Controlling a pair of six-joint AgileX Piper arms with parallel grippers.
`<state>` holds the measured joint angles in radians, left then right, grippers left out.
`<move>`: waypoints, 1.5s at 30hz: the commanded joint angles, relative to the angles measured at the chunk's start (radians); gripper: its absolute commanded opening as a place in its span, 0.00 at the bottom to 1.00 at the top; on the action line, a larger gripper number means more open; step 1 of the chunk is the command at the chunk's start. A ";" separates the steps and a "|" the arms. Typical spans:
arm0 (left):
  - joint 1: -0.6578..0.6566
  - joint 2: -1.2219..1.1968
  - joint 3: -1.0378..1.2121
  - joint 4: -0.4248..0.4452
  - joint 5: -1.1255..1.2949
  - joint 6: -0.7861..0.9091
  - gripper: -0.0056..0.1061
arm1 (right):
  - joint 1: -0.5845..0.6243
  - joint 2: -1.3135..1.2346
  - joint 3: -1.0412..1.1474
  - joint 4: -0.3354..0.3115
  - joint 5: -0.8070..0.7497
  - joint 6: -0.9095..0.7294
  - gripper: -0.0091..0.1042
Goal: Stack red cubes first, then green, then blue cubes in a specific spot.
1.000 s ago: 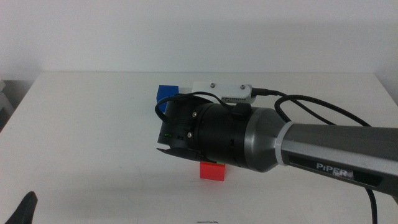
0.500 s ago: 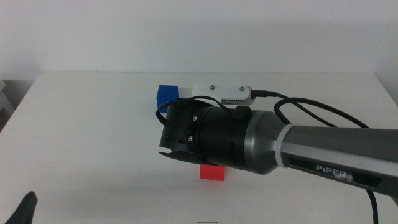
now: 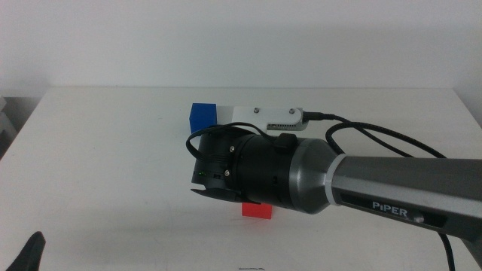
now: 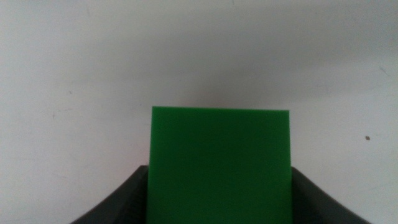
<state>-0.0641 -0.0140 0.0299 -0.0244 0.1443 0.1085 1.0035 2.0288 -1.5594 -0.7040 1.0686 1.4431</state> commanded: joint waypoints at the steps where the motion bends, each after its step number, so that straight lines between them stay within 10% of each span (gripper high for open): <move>1: -0.004 -0.019 -0.004 -0.012 -0.075 -0.002 0.89 | -0.003 -0.056 -0.023 -0.057 0.020 -0.003 0.07; 6: -0.004 -0.019 -0.004 -0.012 -0.075 -0.002 0.89 | -0.003 -0.056 -0.023 -0.065 0.003 0.008 0.55; 10: -0.004 -0.019 -0.004 -0.012 -0.075 -0.002 0.89 | -0.004 -0.056 -0.023 -0.065 -0.017 0.008 0.66; 27: -0.004 -0.019 -0.004 -0.012 -0.075 -0.002 0.89 | 0.059 -0.424 -0.027 -0.090 0.012 -0.224 0.73; 38: -0.004 -0.019 -0.004 -0.012 -0.075 -0.002 0.89 | -0.181 -0.935 0.248 0.160 -0.074 -0.915 0.73; 45: -0.004 -0.019 -0.004 -0.012 -0.075 -0.002 0.89 | -0.288 -1.322 0.510 0.500 -0.249 -1.347 0.73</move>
<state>-0.0641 -0.0140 0.0299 -0.0244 0.1443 0.1085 0.7280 0.7569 -1.0604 -0.2528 0.9188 0.1977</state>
